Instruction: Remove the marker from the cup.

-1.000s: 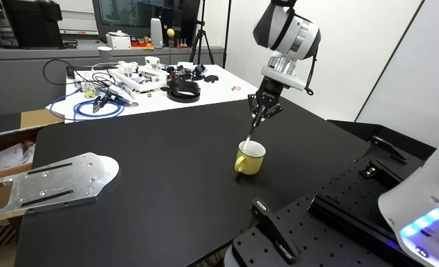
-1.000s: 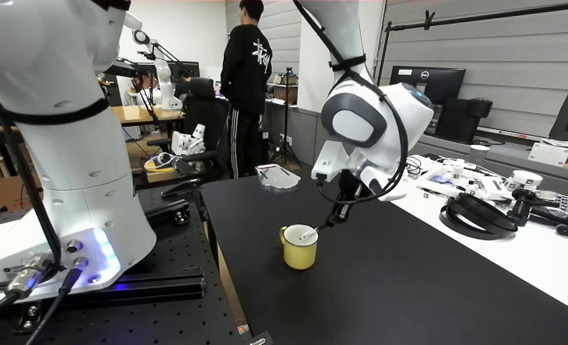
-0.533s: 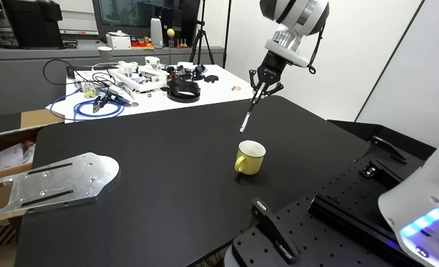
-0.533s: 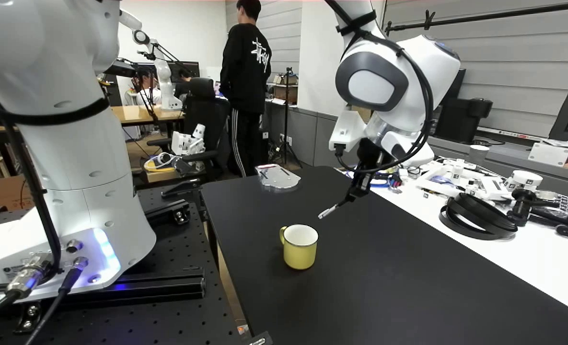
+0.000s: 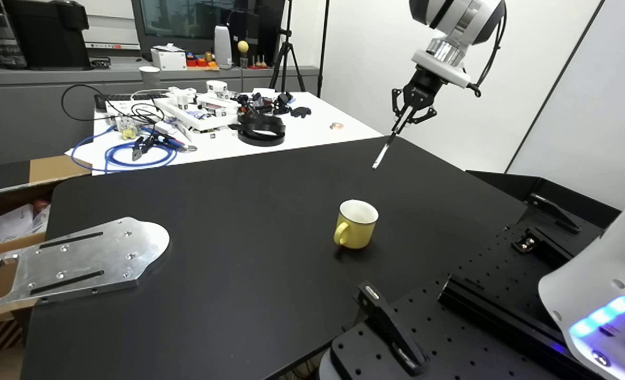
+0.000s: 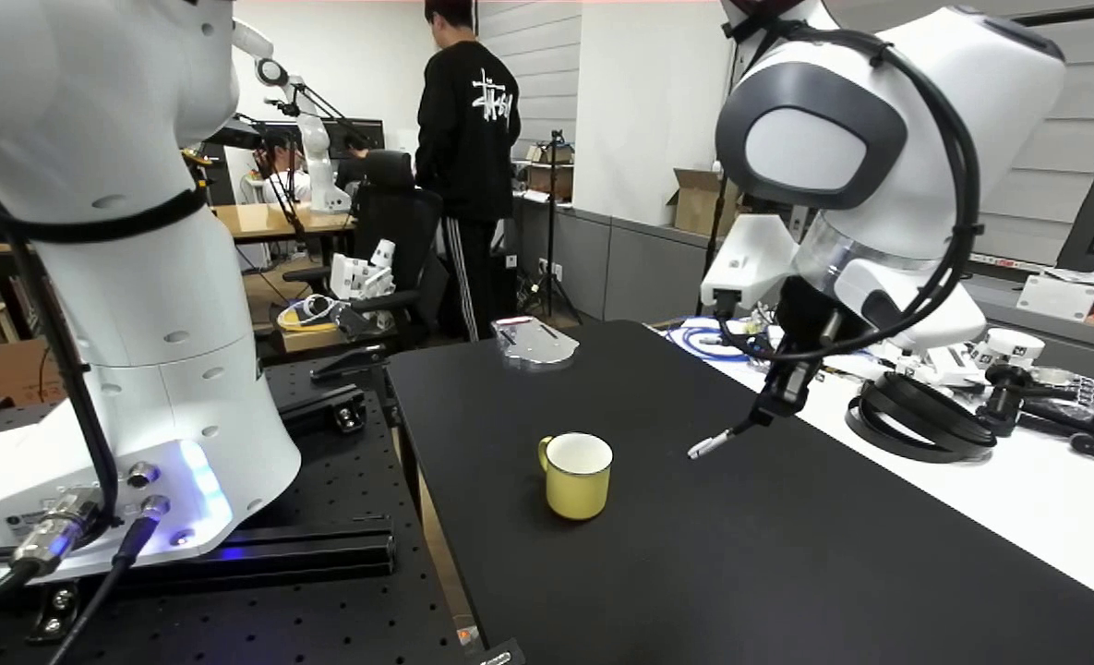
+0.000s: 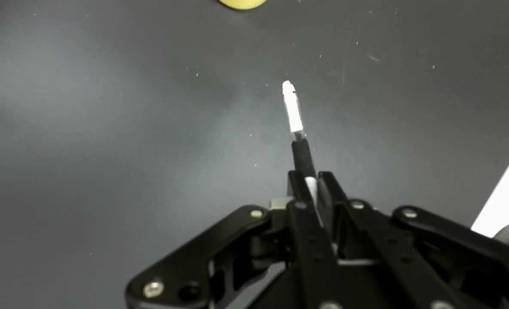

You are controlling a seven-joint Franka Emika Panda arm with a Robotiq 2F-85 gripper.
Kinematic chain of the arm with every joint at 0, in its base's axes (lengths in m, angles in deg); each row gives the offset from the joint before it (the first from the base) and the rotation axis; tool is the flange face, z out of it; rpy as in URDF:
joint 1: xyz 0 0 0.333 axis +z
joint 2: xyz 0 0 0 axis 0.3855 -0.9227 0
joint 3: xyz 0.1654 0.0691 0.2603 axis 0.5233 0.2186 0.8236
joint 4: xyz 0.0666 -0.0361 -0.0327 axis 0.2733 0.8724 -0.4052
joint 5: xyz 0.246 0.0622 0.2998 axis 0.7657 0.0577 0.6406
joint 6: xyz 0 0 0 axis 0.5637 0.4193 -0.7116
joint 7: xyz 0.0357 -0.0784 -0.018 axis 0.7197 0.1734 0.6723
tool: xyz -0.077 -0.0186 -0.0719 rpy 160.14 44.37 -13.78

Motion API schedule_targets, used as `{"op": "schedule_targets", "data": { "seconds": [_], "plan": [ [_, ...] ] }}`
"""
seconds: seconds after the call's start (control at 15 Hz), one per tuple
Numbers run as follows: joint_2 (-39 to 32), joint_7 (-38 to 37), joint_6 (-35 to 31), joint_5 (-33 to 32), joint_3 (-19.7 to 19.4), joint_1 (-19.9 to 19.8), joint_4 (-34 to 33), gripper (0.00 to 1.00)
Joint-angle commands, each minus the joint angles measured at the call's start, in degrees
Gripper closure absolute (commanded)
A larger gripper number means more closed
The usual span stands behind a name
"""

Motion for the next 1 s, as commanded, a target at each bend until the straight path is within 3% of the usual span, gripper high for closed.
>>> {"op": "schedule_targets", "data": {
  "seconds": [0.0,0.4,0.93],
  "plan": [
    [-5.10,-2.02,3.28,2.67,-1.76,-3.91,-5.94,0.97],
    [-15.37,1.36,12.59,8.66,-1.49,-11.79,-15.15,0.97],
    [-30.55,1.05,18.77,10.47,-1.37,-15.20,-26.39,0.97]
  ]
}}
